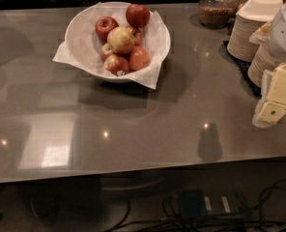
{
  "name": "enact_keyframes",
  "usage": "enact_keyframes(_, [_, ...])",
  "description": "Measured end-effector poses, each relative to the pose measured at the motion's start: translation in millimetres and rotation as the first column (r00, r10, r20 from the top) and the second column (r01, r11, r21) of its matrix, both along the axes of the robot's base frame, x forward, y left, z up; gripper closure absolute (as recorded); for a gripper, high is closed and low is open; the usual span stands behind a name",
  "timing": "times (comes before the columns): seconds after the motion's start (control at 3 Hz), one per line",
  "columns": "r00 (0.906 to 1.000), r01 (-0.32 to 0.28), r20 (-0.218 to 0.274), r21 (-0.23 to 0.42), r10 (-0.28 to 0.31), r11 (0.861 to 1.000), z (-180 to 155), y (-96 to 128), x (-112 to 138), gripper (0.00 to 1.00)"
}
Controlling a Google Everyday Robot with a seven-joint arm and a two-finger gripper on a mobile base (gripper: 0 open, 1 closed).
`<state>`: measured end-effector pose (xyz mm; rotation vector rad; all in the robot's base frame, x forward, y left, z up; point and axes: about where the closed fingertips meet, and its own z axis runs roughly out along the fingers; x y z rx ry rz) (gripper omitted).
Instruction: Pick apple from white bowl
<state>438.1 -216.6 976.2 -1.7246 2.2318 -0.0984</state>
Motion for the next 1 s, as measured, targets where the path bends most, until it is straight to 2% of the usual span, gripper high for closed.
enact_keyframes(0.33, [1.0, 0.0, 0.0, 0.0, 0.0, 1.0, 0.0, 0.1, 0.1, 0.0])
enact_keyframes(0.67, [0.9992, -0.025, 0.032, 0.06, 0.023, 0.998, 2.5, 12.0, 13.3, 0.0])
enact_keyframes(1.0, [0.9956, -0.049, 0.087, 0.163, 0.035, 0.985, 5.1, 31.9, 40.7, 0.0])
